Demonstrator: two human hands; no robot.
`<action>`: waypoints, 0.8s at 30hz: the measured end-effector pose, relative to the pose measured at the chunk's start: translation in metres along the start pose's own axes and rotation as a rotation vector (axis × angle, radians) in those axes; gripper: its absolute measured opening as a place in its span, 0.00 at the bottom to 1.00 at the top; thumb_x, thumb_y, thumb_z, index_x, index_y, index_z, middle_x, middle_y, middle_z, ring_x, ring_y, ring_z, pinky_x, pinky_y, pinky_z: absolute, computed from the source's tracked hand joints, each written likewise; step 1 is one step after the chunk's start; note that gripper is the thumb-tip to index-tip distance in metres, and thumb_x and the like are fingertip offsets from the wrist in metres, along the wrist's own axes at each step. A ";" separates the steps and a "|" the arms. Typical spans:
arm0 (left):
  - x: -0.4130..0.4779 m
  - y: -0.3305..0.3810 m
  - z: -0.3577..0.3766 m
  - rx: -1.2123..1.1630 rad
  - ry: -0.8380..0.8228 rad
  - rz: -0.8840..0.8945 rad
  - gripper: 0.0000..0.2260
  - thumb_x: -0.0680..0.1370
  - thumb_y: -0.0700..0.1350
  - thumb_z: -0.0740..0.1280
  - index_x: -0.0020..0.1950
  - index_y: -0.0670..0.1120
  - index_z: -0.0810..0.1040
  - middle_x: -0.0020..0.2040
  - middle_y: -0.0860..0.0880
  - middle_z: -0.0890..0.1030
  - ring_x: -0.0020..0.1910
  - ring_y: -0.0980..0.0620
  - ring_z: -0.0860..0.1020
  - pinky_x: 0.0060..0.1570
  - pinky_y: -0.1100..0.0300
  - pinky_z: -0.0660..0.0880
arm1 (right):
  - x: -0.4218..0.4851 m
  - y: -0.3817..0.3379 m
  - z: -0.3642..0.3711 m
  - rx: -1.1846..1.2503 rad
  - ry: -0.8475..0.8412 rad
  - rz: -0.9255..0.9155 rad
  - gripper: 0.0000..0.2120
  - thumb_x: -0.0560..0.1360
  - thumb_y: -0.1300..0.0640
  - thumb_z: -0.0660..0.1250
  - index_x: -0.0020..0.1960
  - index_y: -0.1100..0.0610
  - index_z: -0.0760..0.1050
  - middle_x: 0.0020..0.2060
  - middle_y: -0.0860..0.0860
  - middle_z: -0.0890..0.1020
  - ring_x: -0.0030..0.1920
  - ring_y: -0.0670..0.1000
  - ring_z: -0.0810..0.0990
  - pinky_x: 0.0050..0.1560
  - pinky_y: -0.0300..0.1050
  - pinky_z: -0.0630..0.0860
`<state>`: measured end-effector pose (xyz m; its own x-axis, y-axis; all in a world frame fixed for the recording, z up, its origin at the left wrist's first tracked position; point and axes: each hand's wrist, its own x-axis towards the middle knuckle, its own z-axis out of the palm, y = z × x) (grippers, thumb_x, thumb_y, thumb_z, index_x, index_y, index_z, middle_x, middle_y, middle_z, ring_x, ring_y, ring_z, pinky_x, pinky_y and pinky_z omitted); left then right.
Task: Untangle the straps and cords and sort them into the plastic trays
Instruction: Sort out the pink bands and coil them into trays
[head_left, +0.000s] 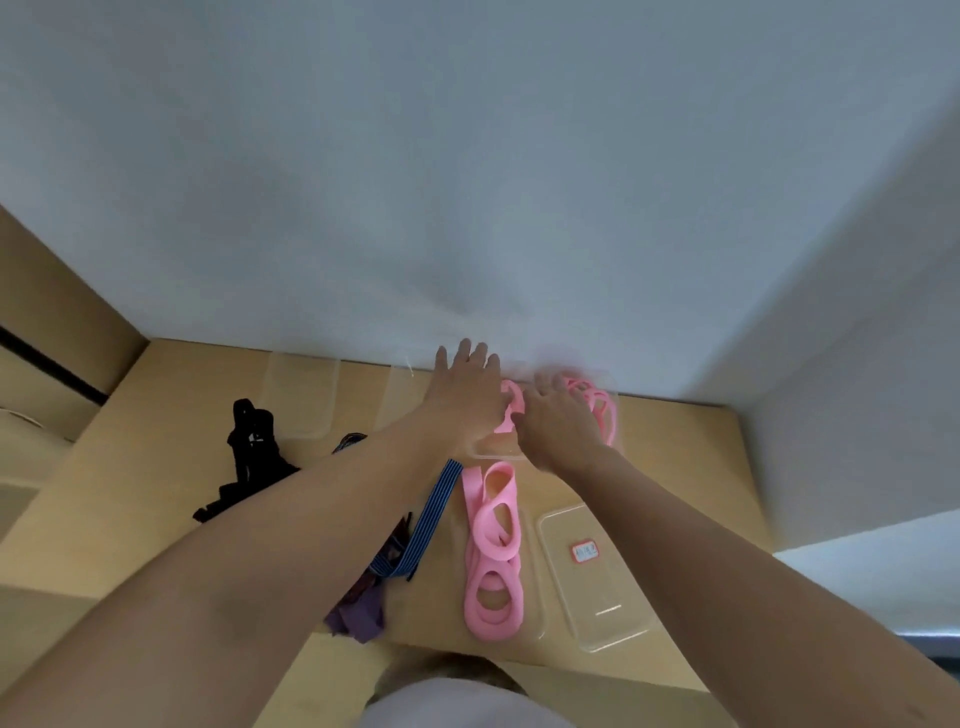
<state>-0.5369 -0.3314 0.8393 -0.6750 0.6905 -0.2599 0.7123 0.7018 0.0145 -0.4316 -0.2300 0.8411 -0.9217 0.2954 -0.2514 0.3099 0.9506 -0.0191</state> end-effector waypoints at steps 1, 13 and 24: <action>-0.009 0.005 0.000 0.006 -0.004 -0.012 0.29 0.85 0.56 0.53 0.82 0.43 0.55 0.83 0.44 0.52 0.83 0.42 0.46 0.79 0.39 0.46 | -0.008 0.003 0.001 0.019 0.006 -0.005 0.25 0.83 0.53 0.57 0.79 0.58 0.60 0.78 0.58 0.62 0.80 0.61 0.55 0.76 0.63 0.58; -0.126 0.053 0.034 -0.027 -0.038 -0.108 0.26 0.85 0.56 0.53 0.79 0.43 0.63 0.78 0.42 0.64 0.78 0.39 0.59 0.72 0.39 0.61 | -0.108 0.023 0.026 0.024 0.013 -0.102 0.23 0.81 0.50 0.60 0.73 0.59 0.68 0.75 0.58 0.67 0.76 0.63 0.61 0.73 0.63 0.62; -0.178 0.058 0.070 -0.183 -0.098 -0.130 0.09 0.83 0.40 0.57 0.54 0.40 0.77 0.45 0.47 0.78 0.43 0.46 0.77 0.42 0.54 0.71 | -0.152 0.015 0.056 0.319 -0.115 -0.037 0.14 0.81 0.56 0.62 0.64 0.58 0.76 0.60 0.54 0.81 0.60 0.58 0.79 0.50 0.49 0.75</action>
<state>-0.3619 -0.4263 0.8193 -0.7306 0.5780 -0.3635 0.5676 0.8101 0.1472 -0.2737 -0.2662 0.8253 -0.9071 0.2314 -0.3515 0.3507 0.8773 -0.3277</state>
